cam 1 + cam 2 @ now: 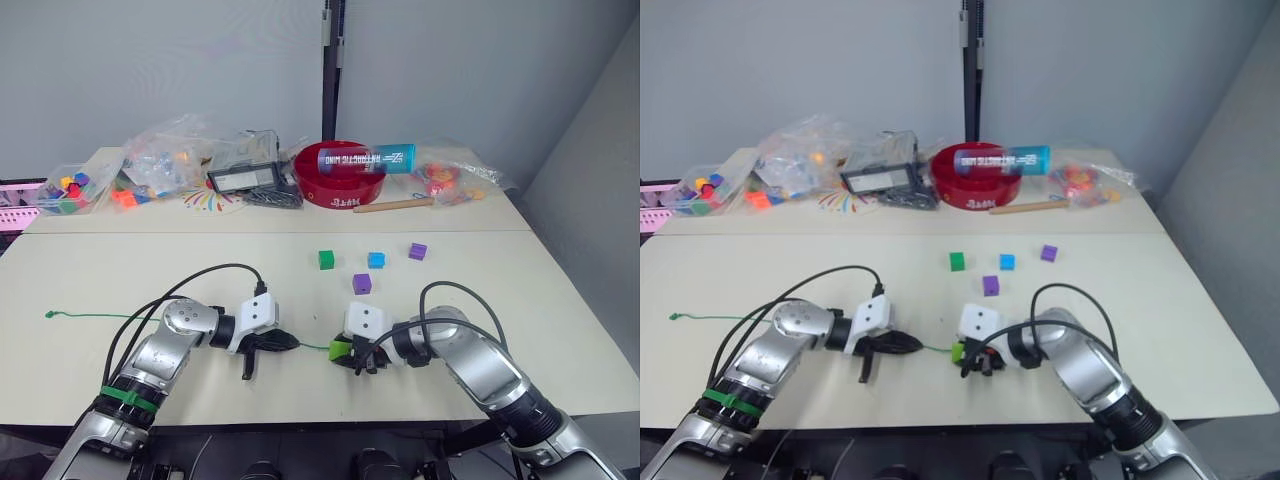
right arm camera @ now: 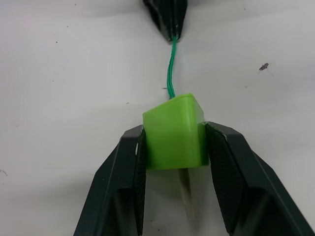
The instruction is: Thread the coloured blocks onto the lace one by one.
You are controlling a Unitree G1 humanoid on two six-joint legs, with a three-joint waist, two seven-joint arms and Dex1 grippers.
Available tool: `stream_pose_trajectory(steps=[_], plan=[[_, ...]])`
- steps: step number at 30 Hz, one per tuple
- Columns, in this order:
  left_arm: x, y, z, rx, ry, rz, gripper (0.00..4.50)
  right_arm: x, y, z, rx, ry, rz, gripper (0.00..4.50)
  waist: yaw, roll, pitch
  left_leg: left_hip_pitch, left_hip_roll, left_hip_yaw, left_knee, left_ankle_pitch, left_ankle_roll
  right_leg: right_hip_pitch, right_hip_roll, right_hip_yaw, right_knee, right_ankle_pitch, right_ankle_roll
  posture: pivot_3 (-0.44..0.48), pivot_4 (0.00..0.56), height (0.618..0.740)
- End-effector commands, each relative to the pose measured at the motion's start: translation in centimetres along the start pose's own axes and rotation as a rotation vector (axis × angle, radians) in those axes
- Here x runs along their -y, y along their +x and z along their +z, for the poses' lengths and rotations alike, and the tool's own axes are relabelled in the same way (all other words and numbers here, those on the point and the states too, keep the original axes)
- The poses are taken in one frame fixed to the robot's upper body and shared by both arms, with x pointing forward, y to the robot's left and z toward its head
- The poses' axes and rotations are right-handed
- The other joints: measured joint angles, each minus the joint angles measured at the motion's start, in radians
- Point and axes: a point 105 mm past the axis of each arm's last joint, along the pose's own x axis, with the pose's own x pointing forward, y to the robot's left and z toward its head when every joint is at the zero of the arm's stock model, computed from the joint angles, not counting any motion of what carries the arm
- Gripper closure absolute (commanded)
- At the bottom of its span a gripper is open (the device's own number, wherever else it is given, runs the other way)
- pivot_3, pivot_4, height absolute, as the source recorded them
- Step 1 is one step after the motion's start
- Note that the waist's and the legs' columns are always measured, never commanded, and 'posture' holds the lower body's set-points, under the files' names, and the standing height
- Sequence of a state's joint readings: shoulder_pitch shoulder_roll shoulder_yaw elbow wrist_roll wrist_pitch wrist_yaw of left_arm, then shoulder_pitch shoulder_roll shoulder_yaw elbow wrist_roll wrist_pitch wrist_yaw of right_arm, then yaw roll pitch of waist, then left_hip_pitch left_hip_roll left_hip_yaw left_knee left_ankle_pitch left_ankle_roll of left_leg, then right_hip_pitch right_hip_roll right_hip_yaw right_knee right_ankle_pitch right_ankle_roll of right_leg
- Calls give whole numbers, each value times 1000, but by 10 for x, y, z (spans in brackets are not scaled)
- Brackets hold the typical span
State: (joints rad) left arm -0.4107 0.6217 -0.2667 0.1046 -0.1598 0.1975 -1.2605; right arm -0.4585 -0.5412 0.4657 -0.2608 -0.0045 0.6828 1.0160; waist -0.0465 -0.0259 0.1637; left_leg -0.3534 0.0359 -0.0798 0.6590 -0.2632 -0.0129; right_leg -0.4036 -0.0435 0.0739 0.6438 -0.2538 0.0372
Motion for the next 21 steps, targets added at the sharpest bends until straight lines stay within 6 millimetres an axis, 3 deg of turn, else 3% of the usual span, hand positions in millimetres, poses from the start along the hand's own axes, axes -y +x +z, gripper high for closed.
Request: stream_pose_trajectory(steps=[1, 13, 21], plan=[[10, 10, 10, 23, 4, -46, 4445, -6, 9, -19, -68, 58, 12, 3185, 0, 0, 0, 0, 0, 0, 0, 0, 0, 0, 0, 0, 0, 0, 0, 0, 150, 740], [2, 33, 22, 34, 22, 1, 4445, -6, 16, -14, -60, 49, 22, 3185, -13, 0, 0, 0, 0, 0, 0, 0, 0, 0, 0, 0, 0, 0, 0, 0, 150, 740], [-4, 22, 21, 7, 29, 32, 4445, -4, 16, -15, -66, 42, 28, 3185, -20, 0, 0, 0, 0, 0, 0, 0, 0, 0, 0, 0, 1, 0, 0, 0, 150, 740]])
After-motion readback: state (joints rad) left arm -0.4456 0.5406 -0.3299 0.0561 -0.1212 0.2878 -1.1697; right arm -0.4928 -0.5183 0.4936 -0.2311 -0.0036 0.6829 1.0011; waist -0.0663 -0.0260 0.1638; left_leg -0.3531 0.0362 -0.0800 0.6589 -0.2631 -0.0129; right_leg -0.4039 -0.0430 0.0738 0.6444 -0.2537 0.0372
